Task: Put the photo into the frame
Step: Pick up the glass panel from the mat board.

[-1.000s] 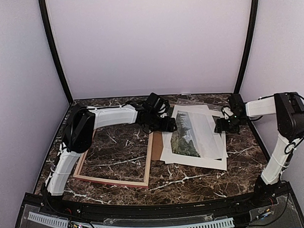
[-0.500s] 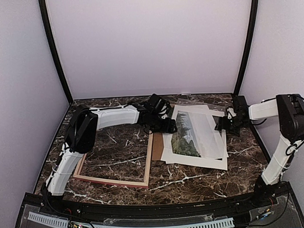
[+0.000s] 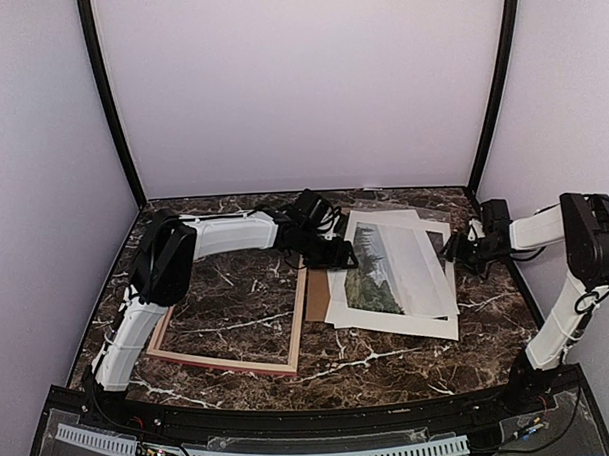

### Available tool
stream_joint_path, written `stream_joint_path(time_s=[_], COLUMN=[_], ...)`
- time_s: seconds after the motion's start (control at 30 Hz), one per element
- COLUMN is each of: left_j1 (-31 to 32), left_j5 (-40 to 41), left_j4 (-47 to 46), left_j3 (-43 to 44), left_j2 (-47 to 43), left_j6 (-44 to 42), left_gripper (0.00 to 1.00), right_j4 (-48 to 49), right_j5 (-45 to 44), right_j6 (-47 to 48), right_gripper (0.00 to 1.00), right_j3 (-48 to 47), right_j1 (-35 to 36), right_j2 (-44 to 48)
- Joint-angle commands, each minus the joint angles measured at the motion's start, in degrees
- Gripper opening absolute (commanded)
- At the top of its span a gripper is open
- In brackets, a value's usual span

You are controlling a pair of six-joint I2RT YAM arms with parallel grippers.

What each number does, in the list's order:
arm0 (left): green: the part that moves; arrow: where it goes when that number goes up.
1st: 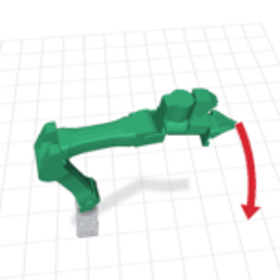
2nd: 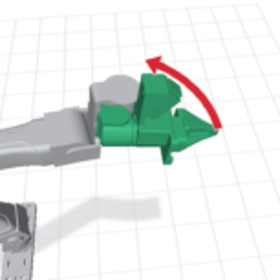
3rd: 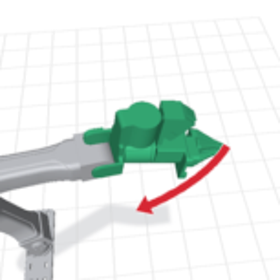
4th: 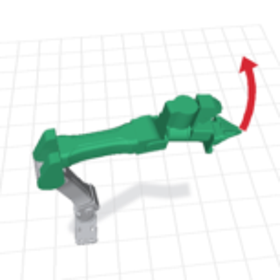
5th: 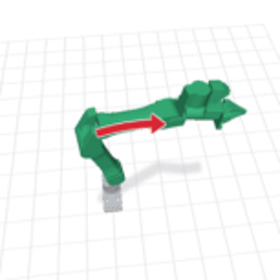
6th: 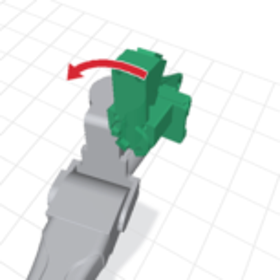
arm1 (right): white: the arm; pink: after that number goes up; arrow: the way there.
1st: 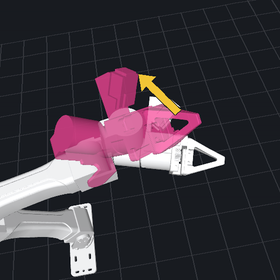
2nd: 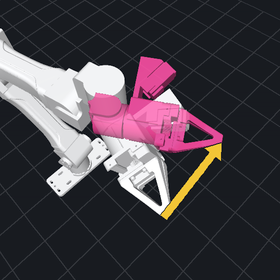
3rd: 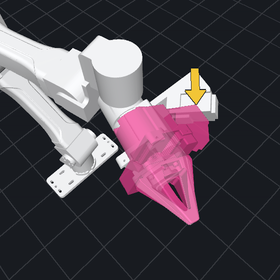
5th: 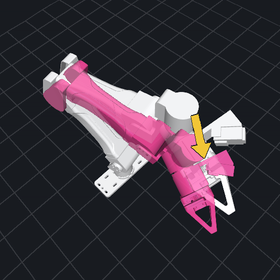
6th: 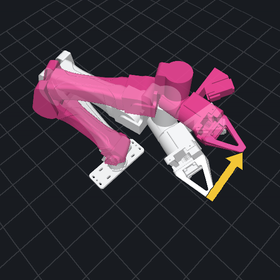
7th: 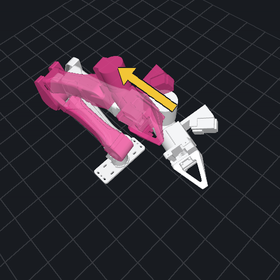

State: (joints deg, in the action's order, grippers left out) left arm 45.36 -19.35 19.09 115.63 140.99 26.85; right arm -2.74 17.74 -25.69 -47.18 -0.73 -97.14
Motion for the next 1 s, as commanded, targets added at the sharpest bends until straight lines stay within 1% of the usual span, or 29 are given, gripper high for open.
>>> stream_joint_path(time_s=[0.0,0.27,0.43,0.77,0.97], left_j1=[0.95,0.95,0.95,0.95,0.95], left_j5=[-6.57,-6.29,-5.23,-3.78,-3.25], left_j4=[-4.35,-5.34,-5.05,-4.69,-4.69], left_j3=[-2.53,-4.47,-5.23,-6.34,-6.82], left_j2=[-1.75,-1.83,-1.98,-2.26,-2.57], left_j6=[1.98,2.07,1.51,0.72,0.34], left_gripper=[0.64,0.63,0.62,0.62,0.62], right_j4=[-1.85,-0.97,-2.38,-4.91,-6.77], right_j5=[5.31,9.94,10.0,11.1,13.12], right_j6=[-2.26,-0.88,0.82,3.61,4.82], right_gripper=[0.62,0.55,0.55,0.49,0.42], right_j3=[3.3,5.72,5.19,3.59,2.37], right_j1=[-1.5,-4.39,-4.54,-4.63,-4.85], right_j2=[0.8,5.01,6.58,9.61,11.23])
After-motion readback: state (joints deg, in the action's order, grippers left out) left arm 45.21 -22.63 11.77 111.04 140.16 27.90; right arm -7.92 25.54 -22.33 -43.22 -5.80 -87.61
